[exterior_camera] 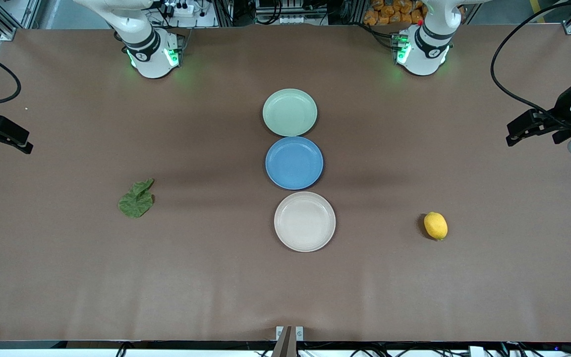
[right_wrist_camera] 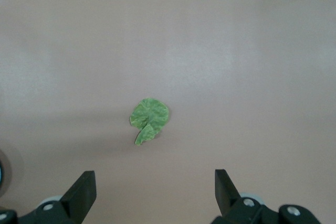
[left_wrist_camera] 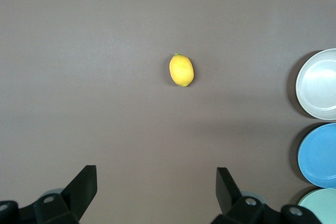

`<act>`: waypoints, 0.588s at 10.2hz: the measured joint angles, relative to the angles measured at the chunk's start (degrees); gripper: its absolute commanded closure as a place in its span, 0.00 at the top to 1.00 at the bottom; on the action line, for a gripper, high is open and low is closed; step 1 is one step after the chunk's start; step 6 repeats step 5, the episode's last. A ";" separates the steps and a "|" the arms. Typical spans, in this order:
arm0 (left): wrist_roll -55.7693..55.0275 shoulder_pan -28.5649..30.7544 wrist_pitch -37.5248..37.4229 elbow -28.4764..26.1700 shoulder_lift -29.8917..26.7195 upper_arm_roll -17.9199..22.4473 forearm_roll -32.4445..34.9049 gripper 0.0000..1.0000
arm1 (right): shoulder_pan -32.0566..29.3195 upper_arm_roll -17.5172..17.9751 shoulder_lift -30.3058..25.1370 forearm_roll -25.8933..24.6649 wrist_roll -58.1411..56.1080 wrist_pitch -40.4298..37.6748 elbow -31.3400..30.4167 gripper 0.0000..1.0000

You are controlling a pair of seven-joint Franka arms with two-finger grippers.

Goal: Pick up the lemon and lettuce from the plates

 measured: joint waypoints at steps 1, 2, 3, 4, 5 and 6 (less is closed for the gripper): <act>0.00 0.01 0.00 0.00 0.00 0.01 0.00 1.00 | 0.01 0.07 0.00 0.01 -0.08 0.00 0.00 1.00; 0.00 0.01 0.00 0.02 0.00 0.00 0.00 1.00 | 0.01 0.08 0.00 0.01 -0.39 0.00 0.00 1.00; 0.00 0.01 0.00 0.10 -0.01 0.00 0.00 1.00 | 0.01 0.08 -0.01 0.03 -0.82 0.00 0.00 1.00; 0.00 0.01 0.00 0.16 -0.01 0.00 0.00 1.00 | 0.01 0.09 -0.04 0.07 -0.96 0.01 0.00 1.00; 0.00 0.01 0.00 0.19 -0.01 -0.02 0.00 1.00 | 0.01 0.10 -0.07 0.08 -1.00 0.01 0.00 1.00; 0.00 0.01 0.00 0.19 -0.01 -0.02 0.00 1.00 | 0.01 0.10 -0.07 0.08 -1.00 0.01 0.00 1.00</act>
